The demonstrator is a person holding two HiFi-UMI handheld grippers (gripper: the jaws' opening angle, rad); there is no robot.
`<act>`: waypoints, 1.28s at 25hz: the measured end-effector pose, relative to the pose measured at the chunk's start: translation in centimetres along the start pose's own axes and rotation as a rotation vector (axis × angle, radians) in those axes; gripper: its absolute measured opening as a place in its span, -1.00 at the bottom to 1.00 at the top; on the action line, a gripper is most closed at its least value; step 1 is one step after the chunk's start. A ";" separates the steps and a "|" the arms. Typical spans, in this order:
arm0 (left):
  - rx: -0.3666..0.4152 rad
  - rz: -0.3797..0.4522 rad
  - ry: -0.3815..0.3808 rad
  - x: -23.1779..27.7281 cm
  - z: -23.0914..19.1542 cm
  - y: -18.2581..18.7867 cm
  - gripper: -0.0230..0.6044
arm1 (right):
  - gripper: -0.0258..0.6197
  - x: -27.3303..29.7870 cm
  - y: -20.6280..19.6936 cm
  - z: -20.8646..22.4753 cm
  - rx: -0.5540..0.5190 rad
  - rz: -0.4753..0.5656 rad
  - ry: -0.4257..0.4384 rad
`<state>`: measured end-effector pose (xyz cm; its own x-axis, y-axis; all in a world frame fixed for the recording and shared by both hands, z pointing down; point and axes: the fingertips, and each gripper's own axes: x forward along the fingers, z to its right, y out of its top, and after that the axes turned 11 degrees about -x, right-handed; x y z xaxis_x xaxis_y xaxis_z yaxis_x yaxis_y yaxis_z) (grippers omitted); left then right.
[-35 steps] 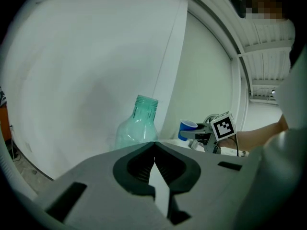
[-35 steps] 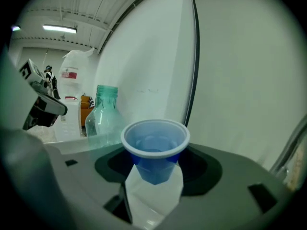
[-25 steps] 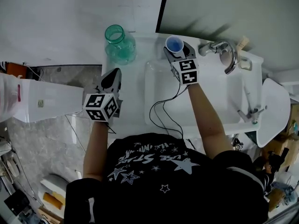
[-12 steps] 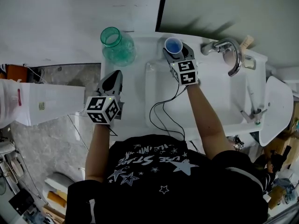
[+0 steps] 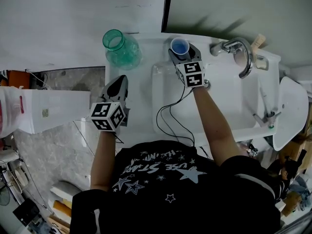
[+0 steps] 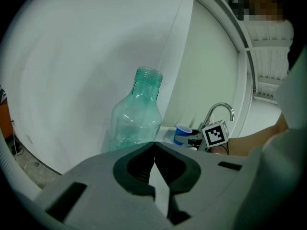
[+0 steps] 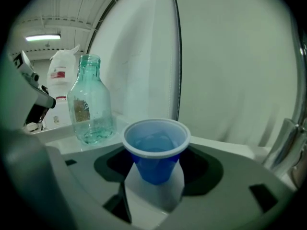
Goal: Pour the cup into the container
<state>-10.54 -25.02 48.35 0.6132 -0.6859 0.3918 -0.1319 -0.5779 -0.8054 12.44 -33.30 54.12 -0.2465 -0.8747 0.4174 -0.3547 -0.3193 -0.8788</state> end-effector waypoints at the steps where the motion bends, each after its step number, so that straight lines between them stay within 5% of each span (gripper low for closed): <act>1: 0.000 -0.001 0.001 0.0 0.0 0.0 -0.89 | 0.00 0.0 -0.1 0.0 0.005 0.001 -0.001; 15: 0.022 0.022 0.013 -1.4 0.7 0.2 -0.89 | 0.26 -1.5 -0.7 -0.1 0.024 -0.044 0.005; 27: 0.044 0.102 0.010 -4.4 6.0 -0.1 -0.89 | 0.25 -8.2 1.7 -0.8 0.037 0.059 0.008; 32: 0.040 0.137 0.049 -6.1 7.9 -1.3 -0.89 | 0.08 -10.4 2.9 -1.6 0.020 0.132 0.064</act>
<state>-7.91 -16.56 43.50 0.5530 -0.7784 0.2971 -0.1803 -0.4600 -0.8694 12.54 -24.55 47.58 -0.3466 -0.8847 0.3115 -0.2979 -0.2111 -0.9310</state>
